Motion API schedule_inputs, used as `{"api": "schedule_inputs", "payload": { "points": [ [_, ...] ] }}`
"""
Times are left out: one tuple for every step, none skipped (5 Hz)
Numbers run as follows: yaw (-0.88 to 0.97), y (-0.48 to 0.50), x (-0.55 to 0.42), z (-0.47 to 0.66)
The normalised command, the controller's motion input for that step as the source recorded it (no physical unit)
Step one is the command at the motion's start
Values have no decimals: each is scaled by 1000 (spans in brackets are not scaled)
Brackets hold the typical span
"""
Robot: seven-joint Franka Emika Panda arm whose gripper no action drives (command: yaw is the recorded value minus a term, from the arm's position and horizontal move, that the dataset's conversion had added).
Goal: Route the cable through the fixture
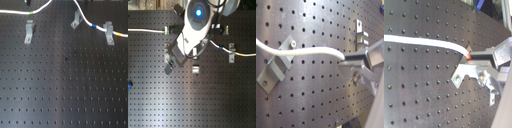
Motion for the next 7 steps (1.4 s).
{"api": "schedule_inputs", "payload": {
  "points": [
    [-129, -125, -135, 267],
    [-263, -120, -68, 232],
    [-200, -40, -16, 179],
    [-317, -67, 87, 212],
    [-517, -110, 158, 284],
    [-517, -99, 177, 313],
    [-426, -83, 190, 276]
  ]
}}
